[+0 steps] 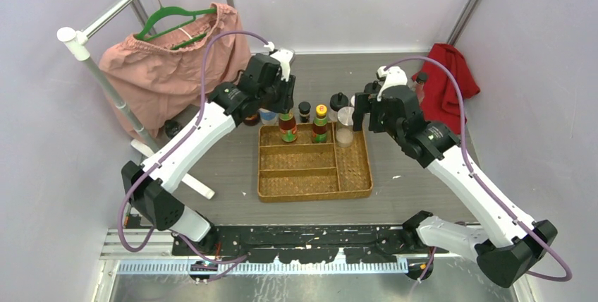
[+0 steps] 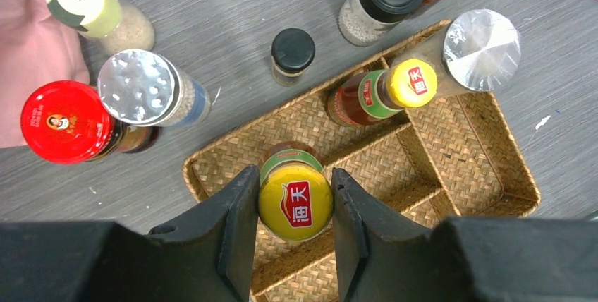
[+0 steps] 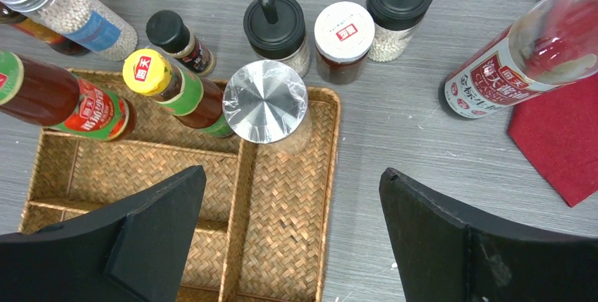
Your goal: Organize the condiment bottles
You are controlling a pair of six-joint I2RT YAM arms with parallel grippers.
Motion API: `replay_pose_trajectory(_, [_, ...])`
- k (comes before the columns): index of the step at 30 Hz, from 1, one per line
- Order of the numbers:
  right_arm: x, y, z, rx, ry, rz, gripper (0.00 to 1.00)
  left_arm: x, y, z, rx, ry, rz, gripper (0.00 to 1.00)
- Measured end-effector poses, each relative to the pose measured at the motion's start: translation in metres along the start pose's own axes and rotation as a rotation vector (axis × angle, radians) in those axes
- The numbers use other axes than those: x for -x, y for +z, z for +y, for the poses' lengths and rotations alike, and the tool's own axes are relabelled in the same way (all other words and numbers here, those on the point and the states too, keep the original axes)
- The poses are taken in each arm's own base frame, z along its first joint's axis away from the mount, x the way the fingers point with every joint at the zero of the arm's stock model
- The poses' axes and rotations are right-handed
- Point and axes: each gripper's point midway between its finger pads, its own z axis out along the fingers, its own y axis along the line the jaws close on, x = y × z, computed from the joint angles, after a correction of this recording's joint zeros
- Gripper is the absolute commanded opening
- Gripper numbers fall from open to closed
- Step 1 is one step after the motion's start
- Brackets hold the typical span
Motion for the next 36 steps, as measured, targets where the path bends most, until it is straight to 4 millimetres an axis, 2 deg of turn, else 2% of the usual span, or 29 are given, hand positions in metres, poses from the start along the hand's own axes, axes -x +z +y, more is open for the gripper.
replay_pose_trajectory(7, [0.000, -0.008, -0.003, 0.002, 0.006, -0.014, 1.00, 0.000, 0.007, -0.010, -0.020, 0.008, -0.012, 0.26])
replay_pose_trajectory(14, [-0.012, -0.007, -0.006, -0.007, -0.002, 0.016, 1.00, -0.007, 0.027, -0.018, -0.018, 0.021, -0.004, 0.26])
replay_pose_trajectory(23, [-0.017, -0.010, -0.008, -0.008, -0.004, 0.022, 1.00, -0.027, 0.049, -0.015, 0.013, 0.033, 0.042, 0.26])
replay_pose_trajectory(36, [-0.022, -0.008, -0.008, -0.007, -0.004, 0.034, 1.00, -0.037, 0.066, -0.011, 0.030, 0.034, 0.044, 0.28])
